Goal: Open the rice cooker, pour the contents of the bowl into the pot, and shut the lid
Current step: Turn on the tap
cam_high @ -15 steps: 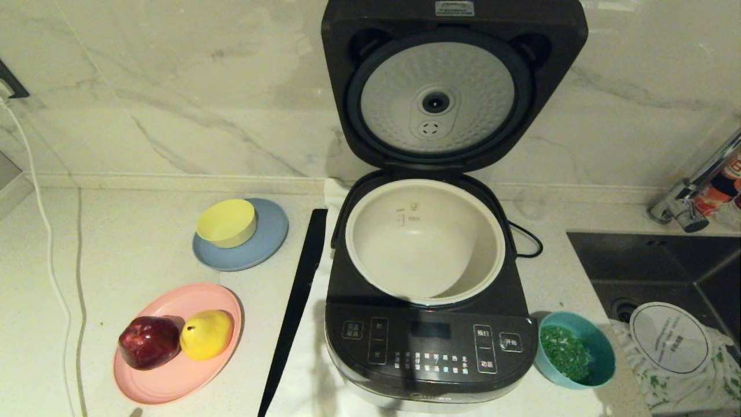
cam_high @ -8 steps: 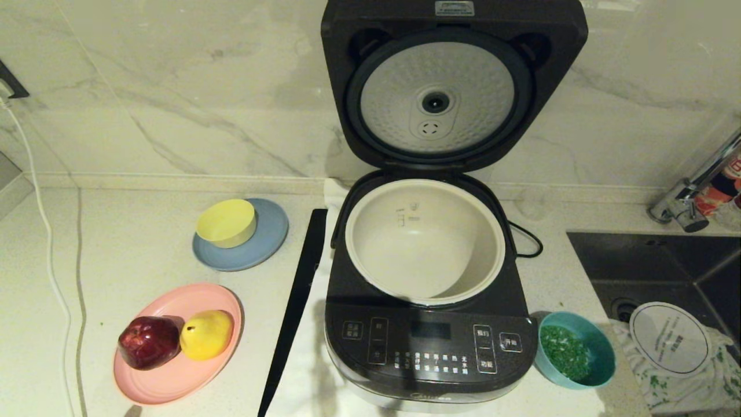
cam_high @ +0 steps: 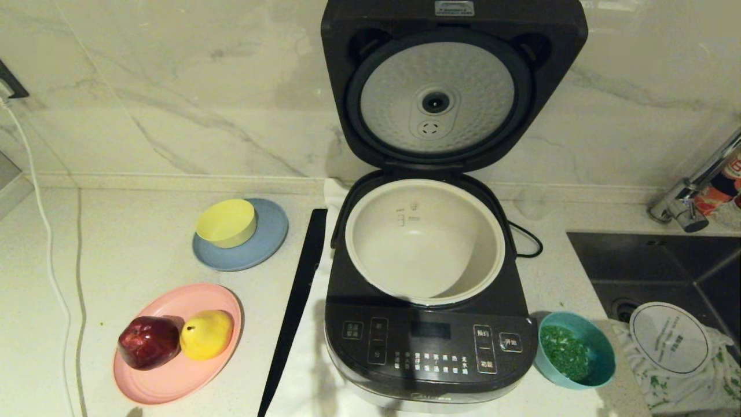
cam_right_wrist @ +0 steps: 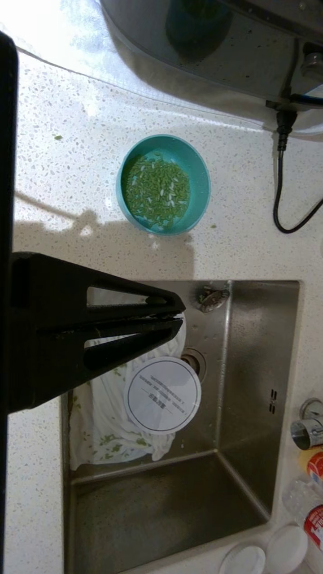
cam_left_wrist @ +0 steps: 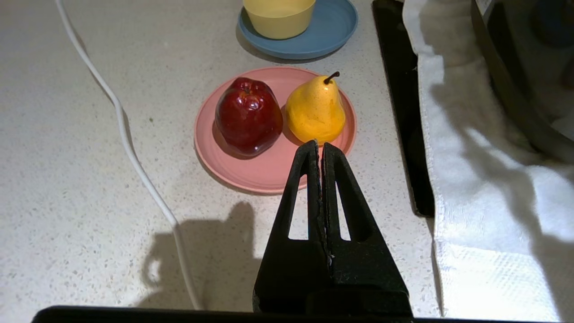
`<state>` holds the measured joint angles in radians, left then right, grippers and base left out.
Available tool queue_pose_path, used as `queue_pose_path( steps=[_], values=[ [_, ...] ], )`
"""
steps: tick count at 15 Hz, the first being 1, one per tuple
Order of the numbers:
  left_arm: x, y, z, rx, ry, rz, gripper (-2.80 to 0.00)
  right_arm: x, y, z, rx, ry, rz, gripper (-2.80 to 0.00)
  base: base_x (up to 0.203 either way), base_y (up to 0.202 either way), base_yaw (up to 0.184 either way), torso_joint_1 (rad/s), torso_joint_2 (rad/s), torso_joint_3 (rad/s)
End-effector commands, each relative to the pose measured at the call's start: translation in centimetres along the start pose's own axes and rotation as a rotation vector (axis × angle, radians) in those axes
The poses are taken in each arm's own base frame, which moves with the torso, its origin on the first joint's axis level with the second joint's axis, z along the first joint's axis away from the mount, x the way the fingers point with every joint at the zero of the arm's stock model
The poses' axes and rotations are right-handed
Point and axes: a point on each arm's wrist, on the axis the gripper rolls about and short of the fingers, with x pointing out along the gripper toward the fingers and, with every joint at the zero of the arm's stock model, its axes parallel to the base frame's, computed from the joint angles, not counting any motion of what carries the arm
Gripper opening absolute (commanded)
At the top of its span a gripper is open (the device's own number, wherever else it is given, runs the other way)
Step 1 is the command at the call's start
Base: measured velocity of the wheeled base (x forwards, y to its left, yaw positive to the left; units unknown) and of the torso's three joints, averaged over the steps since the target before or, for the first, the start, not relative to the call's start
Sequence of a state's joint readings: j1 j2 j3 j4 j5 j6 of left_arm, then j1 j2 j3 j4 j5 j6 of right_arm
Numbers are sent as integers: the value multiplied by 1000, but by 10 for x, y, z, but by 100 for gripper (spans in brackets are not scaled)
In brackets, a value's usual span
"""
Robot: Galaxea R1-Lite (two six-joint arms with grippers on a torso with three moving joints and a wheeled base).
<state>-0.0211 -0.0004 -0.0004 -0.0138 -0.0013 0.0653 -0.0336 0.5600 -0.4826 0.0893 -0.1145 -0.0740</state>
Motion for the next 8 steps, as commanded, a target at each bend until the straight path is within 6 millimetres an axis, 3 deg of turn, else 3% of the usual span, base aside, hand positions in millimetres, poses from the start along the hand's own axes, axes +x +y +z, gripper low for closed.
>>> queue_pose_path(
  steps=[1, 4, 8],
  values=[
    [0, 0, -3, 0, 7, 0, -280, 7, 1, 2, -3, 26, 1, -280, 0, 0, 0, 0, 0, 0],
    [0, 0, -3, -1, 7, -1, -280, 21, 1, 14, -3, 33, -26, -280, 0, 0, 0, 0, 0, 0],
    [0, 0, -3, -1, 6, -1, -280, 62, 1, 34, -57, 32, -127, -280, 0, 0, 0, 0, 0, 0]
  ],
)
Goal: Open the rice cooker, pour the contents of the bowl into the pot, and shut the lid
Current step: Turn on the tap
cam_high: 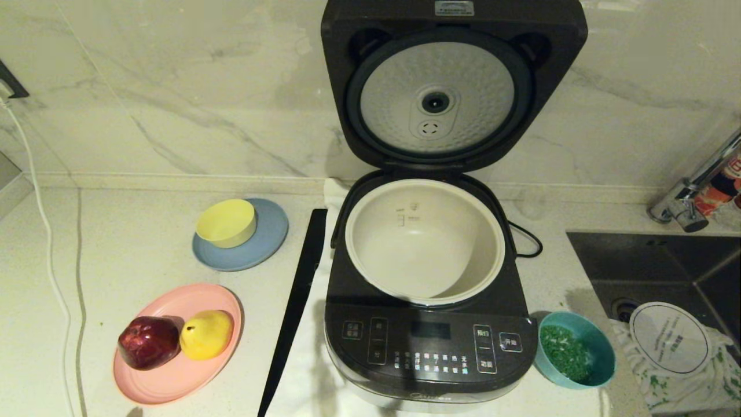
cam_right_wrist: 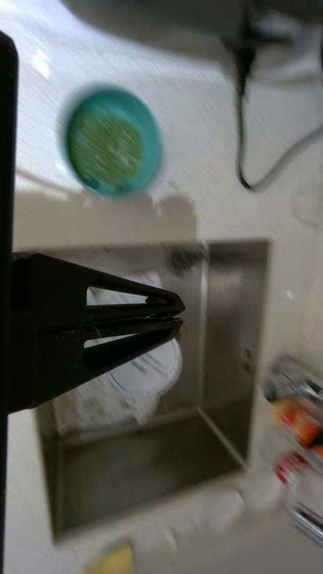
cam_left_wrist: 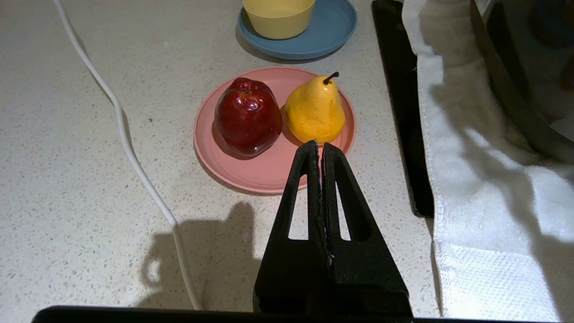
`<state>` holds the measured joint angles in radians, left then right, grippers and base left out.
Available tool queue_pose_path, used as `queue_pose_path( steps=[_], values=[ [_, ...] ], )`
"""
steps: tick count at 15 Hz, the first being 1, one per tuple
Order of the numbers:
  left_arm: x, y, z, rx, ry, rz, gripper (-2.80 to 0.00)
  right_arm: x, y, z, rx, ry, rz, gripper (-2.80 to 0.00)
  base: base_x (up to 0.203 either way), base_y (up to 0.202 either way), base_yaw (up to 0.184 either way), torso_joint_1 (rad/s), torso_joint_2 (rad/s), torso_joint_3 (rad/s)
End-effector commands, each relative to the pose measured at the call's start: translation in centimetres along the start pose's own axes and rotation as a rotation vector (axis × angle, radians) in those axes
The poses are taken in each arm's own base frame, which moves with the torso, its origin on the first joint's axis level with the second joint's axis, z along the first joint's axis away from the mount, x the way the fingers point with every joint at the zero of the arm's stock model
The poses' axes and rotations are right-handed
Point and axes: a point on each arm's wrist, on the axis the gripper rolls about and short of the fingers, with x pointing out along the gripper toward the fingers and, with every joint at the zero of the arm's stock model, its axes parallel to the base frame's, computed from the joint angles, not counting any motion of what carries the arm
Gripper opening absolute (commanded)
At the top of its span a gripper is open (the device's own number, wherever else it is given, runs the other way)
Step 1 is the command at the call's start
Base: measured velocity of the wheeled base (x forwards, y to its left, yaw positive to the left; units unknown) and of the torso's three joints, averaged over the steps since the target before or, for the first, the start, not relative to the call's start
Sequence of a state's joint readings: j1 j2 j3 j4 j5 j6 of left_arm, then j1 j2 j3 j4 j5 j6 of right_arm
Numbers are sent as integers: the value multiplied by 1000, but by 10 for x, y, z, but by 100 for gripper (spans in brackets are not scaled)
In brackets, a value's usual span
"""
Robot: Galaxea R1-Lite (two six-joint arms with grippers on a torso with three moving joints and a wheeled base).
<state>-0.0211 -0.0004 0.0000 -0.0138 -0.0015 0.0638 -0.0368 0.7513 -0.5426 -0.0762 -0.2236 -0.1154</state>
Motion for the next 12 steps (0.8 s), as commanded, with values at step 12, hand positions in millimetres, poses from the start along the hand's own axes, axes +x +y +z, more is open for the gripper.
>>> queue_pose_path(
  steps=[12],
  values=[
    [0, 0, -3, -6, 7, 2, -280, 218, 15, 9, -73, 137, -349, -280, 0, 0, 0, 0, 0, 0]
  ],
)
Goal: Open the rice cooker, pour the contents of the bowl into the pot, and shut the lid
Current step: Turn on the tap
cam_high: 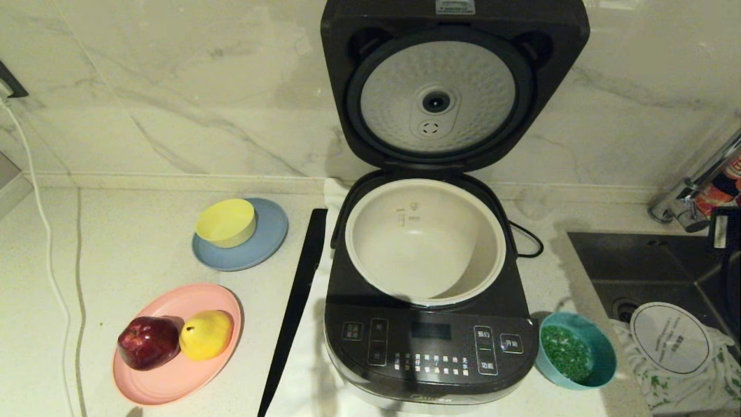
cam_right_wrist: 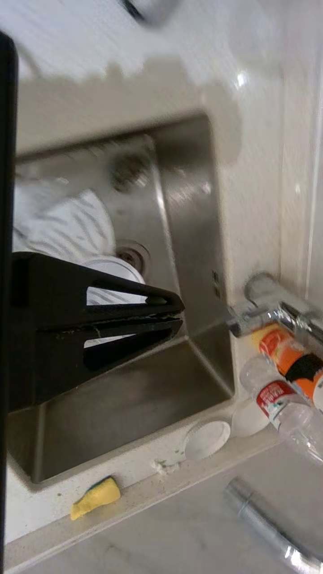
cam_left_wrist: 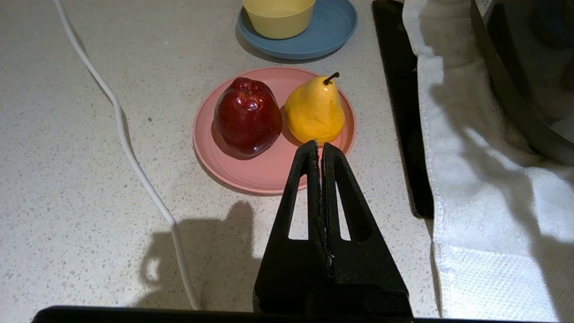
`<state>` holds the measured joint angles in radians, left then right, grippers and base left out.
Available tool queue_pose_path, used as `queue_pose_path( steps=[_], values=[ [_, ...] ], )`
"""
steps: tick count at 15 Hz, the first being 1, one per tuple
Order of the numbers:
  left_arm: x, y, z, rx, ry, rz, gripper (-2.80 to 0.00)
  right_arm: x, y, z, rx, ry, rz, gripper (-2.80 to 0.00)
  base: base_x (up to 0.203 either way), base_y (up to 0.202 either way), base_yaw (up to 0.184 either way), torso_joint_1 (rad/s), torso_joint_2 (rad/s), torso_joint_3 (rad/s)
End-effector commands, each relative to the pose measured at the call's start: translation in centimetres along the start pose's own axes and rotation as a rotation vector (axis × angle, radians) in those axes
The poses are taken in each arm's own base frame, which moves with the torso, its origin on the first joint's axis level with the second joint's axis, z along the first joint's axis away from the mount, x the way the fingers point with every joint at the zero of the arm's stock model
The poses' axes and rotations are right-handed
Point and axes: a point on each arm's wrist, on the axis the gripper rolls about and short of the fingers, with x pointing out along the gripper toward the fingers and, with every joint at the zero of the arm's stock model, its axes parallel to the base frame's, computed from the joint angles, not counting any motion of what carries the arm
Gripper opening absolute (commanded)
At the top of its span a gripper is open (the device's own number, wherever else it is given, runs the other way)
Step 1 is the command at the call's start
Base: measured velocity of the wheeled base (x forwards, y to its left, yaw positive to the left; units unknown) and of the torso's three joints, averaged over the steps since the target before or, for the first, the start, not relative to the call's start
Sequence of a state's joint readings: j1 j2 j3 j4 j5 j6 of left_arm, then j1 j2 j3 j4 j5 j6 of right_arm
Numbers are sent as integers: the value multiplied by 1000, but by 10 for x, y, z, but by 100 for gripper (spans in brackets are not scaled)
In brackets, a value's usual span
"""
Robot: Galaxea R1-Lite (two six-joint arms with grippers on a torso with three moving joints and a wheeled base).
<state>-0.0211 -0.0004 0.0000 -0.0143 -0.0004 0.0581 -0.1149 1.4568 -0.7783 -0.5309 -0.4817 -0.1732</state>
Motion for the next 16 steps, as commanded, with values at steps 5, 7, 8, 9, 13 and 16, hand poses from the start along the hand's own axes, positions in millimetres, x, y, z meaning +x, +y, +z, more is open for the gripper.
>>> queue_pose_path(
  steps=[5, 7, 8, 9, 13, 16],
  values=[
    [0, 0, -3, 0, 6, 1, -280, 102, 38, -19, 5, 15, -119, -280, 0, 0, 0, 0, 0, 0],
    [0, 0, -3, 0, 6, 0, -280, 120, 45, -19, 17, -10, -131, -280, 0, 0, 0, 0, 0, 0],
    [0, 0, -3, 0, 5, 0, -280, 130, 49, -21, 14, -13, -136, -280, 0, 0, 0, 0, 0, 0],
    [0, 0, -3, 0, 5, 0, -280, 139, 49, -23, 11, -13, -146, -280, 0, 0, 0, 0, 0, 0],
    [0, 0, -3, 0, 6, 1, -280, 165, 47, -18, 25, -45, -180, -280, 0, 0, 0, 0, 0, 0],
    [0, 0, -3, 0, 5, 0, -280, 181, 47, -18, -3, -76, -202, -280, 0, 0, 0, 0, 0, 0]
  ],
)
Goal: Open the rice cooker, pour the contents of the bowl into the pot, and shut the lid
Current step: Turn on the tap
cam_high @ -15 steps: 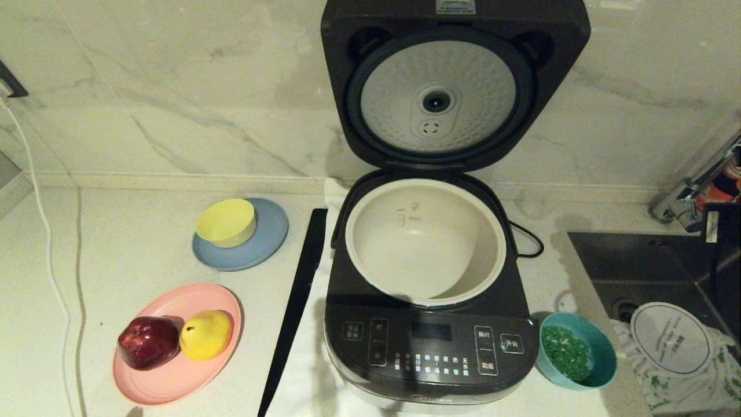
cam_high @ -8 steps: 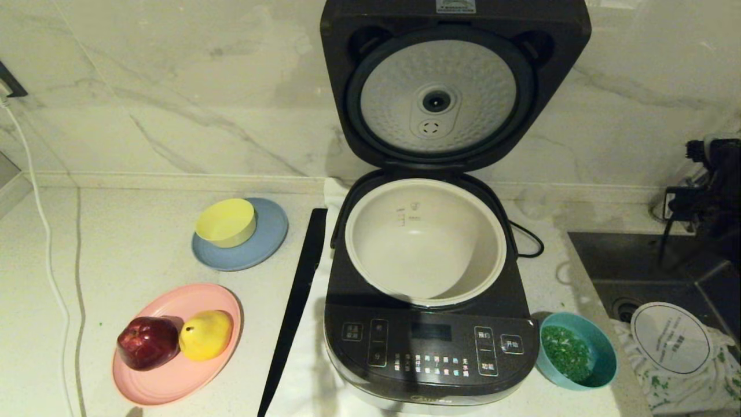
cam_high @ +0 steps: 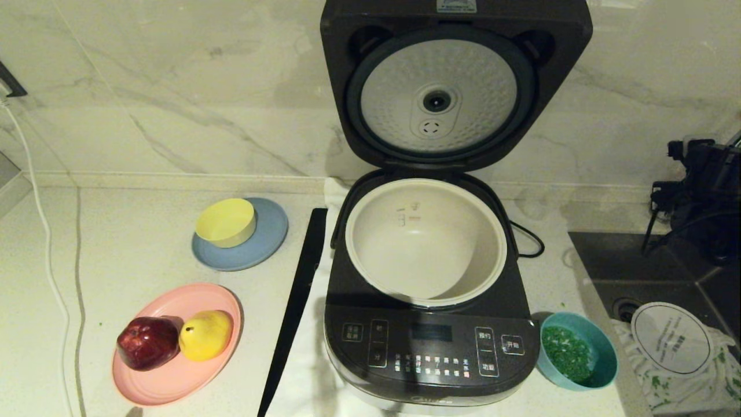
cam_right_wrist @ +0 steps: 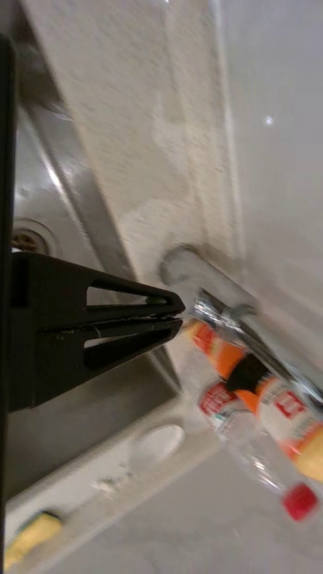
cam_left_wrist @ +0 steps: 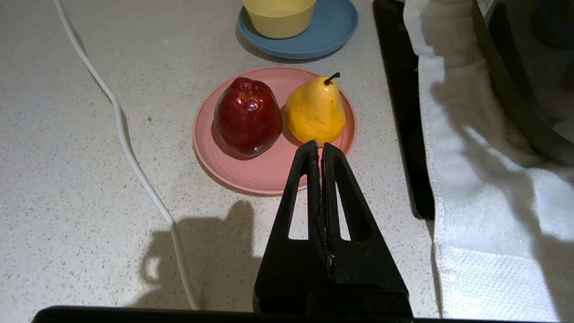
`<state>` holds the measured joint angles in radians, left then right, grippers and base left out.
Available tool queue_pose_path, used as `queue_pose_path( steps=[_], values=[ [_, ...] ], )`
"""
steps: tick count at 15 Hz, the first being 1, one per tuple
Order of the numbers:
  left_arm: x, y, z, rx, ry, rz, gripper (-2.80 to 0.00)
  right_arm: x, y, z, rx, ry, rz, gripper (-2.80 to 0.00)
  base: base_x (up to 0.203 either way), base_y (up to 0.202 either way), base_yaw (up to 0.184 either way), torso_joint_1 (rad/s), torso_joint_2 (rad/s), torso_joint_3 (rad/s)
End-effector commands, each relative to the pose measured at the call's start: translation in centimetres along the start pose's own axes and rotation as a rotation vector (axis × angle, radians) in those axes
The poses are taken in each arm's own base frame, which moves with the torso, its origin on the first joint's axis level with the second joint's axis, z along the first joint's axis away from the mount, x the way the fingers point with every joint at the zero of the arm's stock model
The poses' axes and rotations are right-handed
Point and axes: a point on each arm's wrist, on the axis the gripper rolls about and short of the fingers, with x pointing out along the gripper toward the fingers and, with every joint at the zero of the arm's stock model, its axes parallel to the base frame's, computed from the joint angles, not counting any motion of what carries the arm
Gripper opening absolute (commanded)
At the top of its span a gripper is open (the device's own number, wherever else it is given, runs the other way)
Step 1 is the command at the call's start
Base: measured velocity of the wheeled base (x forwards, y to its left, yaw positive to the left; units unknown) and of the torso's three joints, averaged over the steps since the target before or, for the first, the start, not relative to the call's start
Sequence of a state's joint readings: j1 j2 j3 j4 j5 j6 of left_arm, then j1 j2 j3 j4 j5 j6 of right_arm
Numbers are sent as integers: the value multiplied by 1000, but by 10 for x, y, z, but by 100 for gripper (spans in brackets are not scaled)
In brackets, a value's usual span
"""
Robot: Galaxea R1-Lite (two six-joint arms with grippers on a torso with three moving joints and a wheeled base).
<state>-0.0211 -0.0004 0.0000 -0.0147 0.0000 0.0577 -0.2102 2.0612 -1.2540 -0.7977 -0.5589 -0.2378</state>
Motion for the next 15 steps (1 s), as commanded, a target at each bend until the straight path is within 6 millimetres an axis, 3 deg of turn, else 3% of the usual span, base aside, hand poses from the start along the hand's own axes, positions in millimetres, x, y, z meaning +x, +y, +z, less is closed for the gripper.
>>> queue_pose_path(
  steps=[1, 15],
  values=[
    [0, 0, -3, 1, 6, -1, -280, 17, 8, -11, -25, -11, -17, -280, 0, 0, 0, 0, 0, 0],
    [0, 0, -3, 1, 7, -1, -280, 75, 34, -15, -11, -57, -77, -280, 0, 0, 0, 0, 0, 0]
  ],
)
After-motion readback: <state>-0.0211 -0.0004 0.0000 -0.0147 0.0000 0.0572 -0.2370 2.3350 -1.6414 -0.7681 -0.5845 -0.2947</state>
